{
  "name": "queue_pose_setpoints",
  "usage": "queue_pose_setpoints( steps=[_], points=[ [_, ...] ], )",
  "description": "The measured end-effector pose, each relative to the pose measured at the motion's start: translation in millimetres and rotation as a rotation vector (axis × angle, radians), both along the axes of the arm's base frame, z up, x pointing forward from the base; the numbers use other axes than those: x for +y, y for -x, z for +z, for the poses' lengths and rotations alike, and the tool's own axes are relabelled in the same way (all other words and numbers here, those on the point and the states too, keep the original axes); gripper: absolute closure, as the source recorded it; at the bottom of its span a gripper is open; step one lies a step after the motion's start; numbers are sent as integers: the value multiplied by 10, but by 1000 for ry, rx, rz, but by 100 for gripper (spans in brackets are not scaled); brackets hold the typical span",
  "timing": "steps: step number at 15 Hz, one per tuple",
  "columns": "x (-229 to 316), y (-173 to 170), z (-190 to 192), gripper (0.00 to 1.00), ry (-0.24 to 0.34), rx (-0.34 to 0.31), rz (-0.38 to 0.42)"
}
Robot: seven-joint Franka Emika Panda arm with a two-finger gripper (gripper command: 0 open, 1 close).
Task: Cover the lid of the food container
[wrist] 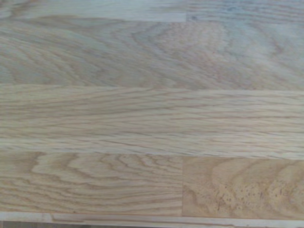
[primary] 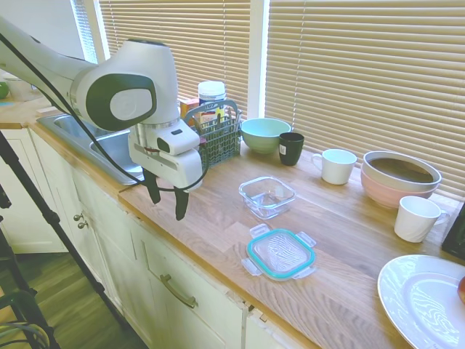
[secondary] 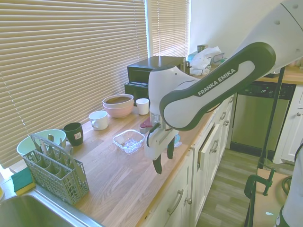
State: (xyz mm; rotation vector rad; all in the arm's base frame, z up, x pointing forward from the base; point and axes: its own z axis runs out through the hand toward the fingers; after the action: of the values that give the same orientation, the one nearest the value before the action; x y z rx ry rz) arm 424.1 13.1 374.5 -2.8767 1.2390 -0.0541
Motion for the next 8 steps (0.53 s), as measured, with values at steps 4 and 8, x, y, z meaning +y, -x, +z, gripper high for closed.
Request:
queue_pose_setpoints(
  steps=[4,8],
  points=[
    [-68,13,95,0,-37,-24,-39],
    [-586,69,302,0,-108,-81,-110]
  ],
)
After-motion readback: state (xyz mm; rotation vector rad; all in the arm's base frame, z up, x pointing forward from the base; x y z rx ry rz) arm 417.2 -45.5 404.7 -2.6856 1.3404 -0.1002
